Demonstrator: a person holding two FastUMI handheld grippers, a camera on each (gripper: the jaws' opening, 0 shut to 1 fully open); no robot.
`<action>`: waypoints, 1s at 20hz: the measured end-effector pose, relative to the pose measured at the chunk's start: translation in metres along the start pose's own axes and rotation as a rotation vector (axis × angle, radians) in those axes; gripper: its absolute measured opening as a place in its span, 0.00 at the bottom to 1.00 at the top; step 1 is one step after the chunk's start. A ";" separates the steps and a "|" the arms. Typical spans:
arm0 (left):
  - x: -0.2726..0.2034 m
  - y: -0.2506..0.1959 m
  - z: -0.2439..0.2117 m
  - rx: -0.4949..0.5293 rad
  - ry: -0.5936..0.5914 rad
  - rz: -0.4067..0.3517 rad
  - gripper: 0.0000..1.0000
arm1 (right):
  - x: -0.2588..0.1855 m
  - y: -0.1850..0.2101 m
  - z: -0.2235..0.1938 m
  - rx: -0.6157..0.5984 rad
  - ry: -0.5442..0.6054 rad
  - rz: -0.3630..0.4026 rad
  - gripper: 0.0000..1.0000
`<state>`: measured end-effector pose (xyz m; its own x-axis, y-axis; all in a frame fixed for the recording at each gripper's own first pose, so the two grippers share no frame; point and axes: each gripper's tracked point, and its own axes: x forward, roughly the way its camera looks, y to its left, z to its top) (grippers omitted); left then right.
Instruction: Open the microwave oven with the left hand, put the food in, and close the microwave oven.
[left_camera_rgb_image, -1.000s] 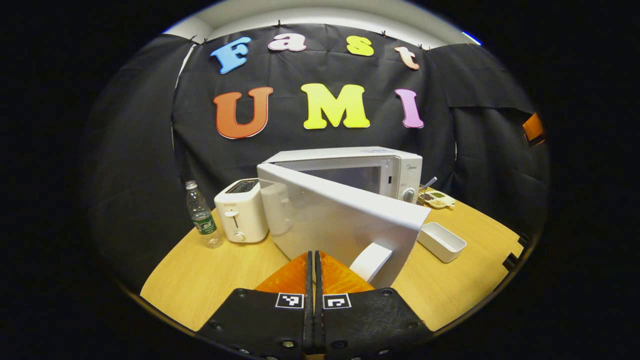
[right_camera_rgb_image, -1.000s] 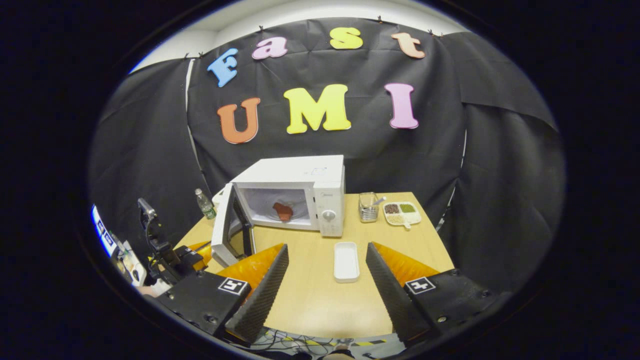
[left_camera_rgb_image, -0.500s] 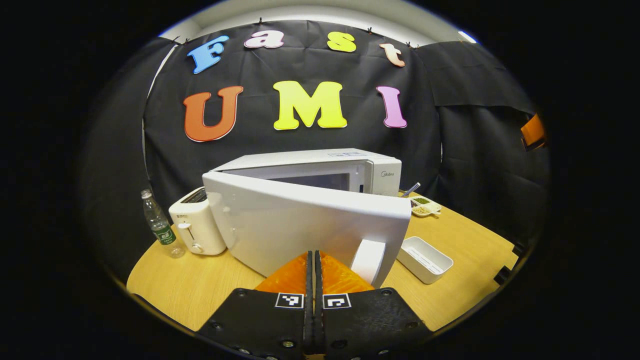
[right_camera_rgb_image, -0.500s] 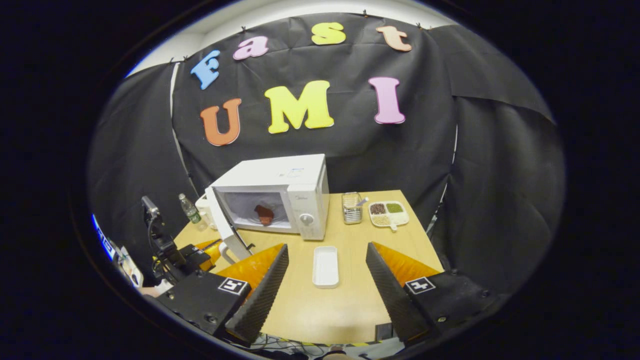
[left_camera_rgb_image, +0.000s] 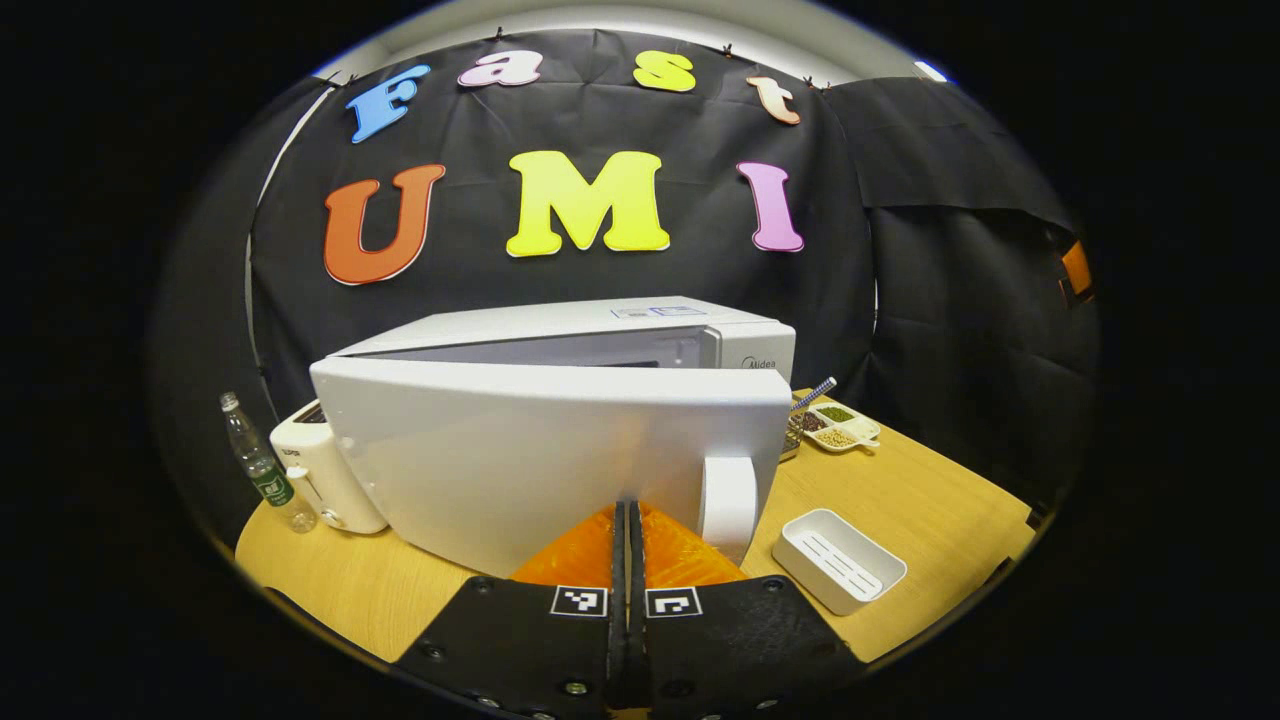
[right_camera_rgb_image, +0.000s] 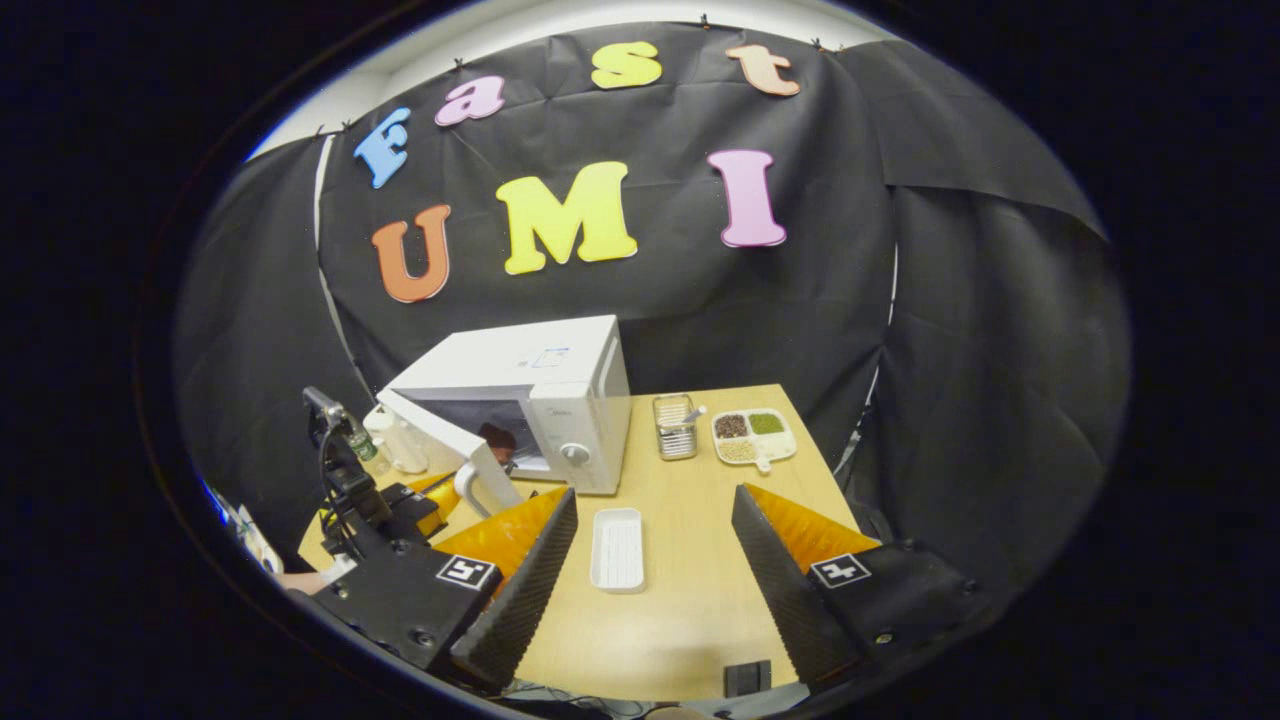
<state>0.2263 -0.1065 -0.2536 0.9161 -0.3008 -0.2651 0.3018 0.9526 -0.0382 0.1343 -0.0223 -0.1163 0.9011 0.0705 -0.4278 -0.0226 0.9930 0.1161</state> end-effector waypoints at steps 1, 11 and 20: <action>0.008 0.000 0.002 0.011 -0.001 0.004 0.00 | 0.002 -0.005 -0.001 -0.002 0.005 -0.009 0.91; 0.069 -0.008 0.012 -0.013 0.022 0.009 0.00 | 0.009 -0.055 -0.003 0.041 0.025 -0.087 0.99; 0.082 -0.009 0.014 0.012 0.012 0.016 0.00 | 0.030 -0.060 0.001 0.050 0.041 -0.075 0.99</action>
<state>0.3022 -0.1404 -0.2618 0.9176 -0.2846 -0.2776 0.2899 0.9568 -0.0226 0.1629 -0.0802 -0.1348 0.8811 0.0013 -0.4730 0.0664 0.9897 0.1265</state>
